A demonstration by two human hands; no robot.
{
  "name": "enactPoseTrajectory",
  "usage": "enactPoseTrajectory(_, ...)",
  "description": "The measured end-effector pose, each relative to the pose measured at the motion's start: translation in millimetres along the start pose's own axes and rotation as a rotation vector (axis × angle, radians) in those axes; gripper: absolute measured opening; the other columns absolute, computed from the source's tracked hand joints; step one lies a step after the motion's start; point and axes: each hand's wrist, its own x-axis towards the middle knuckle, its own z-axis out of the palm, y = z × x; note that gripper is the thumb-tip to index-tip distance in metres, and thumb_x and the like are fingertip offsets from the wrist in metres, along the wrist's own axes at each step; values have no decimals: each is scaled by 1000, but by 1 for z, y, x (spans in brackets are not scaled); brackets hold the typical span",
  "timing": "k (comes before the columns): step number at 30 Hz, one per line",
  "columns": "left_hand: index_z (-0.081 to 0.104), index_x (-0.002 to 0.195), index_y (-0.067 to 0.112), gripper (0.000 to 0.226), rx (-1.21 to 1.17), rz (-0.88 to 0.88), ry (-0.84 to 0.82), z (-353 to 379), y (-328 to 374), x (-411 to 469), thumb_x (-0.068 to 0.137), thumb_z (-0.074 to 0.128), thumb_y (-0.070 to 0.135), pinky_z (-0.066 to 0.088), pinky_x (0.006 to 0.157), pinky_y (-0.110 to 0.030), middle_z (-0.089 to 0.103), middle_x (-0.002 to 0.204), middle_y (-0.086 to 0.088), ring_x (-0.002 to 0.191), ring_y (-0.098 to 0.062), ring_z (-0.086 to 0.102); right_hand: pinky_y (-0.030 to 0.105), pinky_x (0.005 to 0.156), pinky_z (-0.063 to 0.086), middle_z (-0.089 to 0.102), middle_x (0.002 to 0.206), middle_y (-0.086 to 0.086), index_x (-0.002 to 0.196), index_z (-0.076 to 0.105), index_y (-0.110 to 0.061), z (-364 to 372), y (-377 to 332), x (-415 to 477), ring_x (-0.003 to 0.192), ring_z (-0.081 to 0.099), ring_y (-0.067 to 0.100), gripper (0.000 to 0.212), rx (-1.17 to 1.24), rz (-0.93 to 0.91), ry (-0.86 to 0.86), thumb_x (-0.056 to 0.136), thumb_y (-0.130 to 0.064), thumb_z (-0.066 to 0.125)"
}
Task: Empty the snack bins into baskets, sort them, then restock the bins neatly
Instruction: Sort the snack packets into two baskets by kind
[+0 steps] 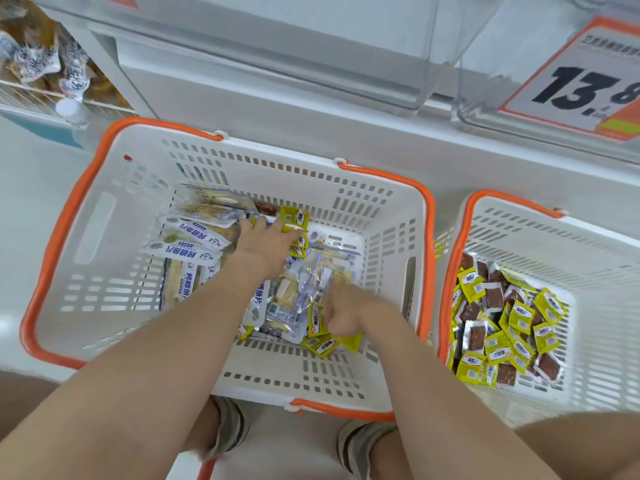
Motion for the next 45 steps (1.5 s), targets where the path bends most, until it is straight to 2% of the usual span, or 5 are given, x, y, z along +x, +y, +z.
enactPoseTrajectory(8, 53, 122, 19, 74, -153, 20, 276, 16, 23, -35, 68, 68, 66, 26, 113, -58, 40, 134, -9, 131, -37, 38, 44, 100, 54, 30, 167, 13, 165, 21, -25, -3, -6, 4, 133, 56, 37, 100, 167, -8, 457, 82, 22, 49)
enactPoseTrajectory(16, 30, 144, 30, 115, 5, 23, 190, 41, 44, -50, 54, 81, 80, 25, 112, -66, 33, 145, -8, 140, -37, 31, 38, 80, 56, 66, 114, 16, 117, 59, -10, 3, -14, -13, 105, 67, 36, 29, 192, 180, 551, 89, -10, 65)
enactPoseTrajectory(29, 43, 133, 21, 77, 89, 372, 387, 36, 33, -51, 66, 81, 15, 37, 104, -49, 43, 142, -7, 137, -32, 41, 47, 128, 14, 15, 164, 14, 159, 11, -13, 64, 0, 45, 153, 14, 40, 131, 39, 88, 589, 65, -46, 95)
enactPoseTrajectory(38, -8, 163, 45, 96, 240, 237, 191, 49, 24, -47, 93, 50, 76, 4, 116, -77, -10, 172, 7, 158, -41, -1, 41, 87, 53, 63, 119, 8, 140, 24, -24, 50, 4, 40, 113, 55, 31, 98, -4, 51, 731, 70, -4, 90)
enactPoseTrajectory(45, 30, 156, 41, 80, 196, 118, 219, 48, 21, -63, 88, 61, 69, 2, 115, -79, 7, 169, 3, 149, -47, 19, 34, 65, 43, 57, 97, 7, 134, 28, -24, 45, 2, 37, 93, 54, 26, 88, 112, -21, 698, 71, 15, 76)
